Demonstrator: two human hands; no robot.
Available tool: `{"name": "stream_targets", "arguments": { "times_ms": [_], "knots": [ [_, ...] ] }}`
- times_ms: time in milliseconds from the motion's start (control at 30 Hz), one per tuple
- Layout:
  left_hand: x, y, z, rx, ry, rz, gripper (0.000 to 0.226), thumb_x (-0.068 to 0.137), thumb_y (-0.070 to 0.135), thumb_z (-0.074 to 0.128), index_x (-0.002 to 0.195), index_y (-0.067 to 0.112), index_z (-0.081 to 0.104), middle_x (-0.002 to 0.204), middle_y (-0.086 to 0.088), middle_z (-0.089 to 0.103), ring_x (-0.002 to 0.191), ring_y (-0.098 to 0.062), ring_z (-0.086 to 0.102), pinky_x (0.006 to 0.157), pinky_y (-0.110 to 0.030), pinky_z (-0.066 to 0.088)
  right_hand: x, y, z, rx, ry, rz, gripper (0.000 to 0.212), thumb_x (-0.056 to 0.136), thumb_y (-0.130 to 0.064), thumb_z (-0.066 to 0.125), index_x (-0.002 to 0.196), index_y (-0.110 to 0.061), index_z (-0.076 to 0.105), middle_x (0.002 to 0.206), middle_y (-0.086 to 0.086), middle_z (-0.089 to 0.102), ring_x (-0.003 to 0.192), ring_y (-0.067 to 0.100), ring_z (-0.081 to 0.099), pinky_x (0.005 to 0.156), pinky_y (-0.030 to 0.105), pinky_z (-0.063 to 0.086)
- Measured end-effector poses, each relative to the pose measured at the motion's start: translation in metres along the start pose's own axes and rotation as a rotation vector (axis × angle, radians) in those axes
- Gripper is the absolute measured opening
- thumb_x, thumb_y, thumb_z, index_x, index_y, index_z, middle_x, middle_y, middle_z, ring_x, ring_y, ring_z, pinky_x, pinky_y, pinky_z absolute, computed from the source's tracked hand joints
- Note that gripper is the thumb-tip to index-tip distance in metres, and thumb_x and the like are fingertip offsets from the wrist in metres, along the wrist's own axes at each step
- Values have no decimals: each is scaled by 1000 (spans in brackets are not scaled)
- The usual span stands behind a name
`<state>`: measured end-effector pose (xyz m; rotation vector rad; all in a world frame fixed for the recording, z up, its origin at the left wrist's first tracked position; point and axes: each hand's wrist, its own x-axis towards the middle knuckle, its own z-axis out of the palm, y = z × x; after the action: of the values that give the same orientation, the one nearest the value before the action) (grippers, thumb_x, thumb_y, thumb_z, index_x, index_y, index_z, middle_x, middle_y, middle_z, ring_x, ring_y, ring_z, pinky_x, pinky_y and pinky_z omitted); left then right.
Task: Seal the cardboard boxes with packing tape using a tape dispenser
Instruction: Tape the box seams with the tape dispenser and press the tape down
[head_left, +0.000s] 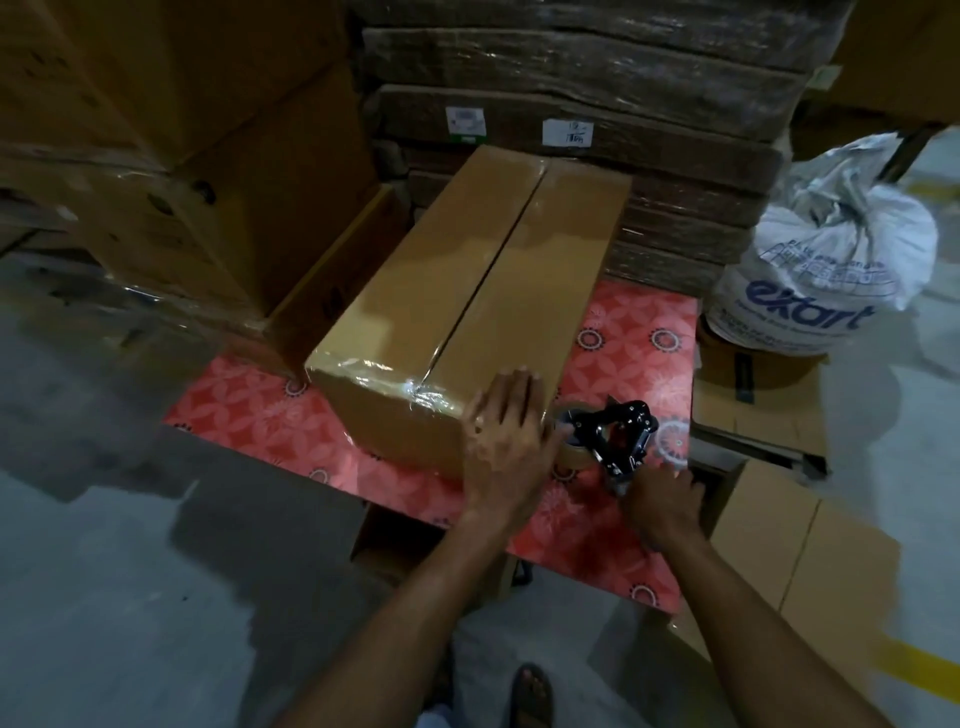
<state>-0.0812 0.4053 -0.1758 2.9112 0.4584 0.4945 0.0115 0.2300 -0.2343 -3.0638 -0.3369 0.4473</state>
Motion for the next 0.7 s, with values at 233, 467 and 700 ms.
{"name": "stream_targets", "arguments": {
  "times_ms": [233,467,700],
  "knots": [
    [12,-90,-39,-119,105,-387,71,104,57,21,156,9,29,166,-11,18,154,-21,10,125,-42,3,-30,-126,-95,324,630,-915,26,81,-14,67,106,-8,69,105,12,69,98,32,62,86,39,46],
    [62,-159,-45,8,-65,-680,94,97,69,17,158,-1,5,166,-21,5,154,-31,0,124,-48,-3,-27,-156,-47,30,540,-1034,55,100,-20,52,153,-19,38,154,-1,45,142,21,39,118,40,23],
    [89,-205,-62,37,-144,-686,79,98,68,20,140,4,41,142,-25,46,128,-44,44,103,-58,37,-39,-148,-41,116,553,-912,53,100,-22,52,151,-32,40,153,-11,47,143,21,39,119,42,17]
  ]
}}
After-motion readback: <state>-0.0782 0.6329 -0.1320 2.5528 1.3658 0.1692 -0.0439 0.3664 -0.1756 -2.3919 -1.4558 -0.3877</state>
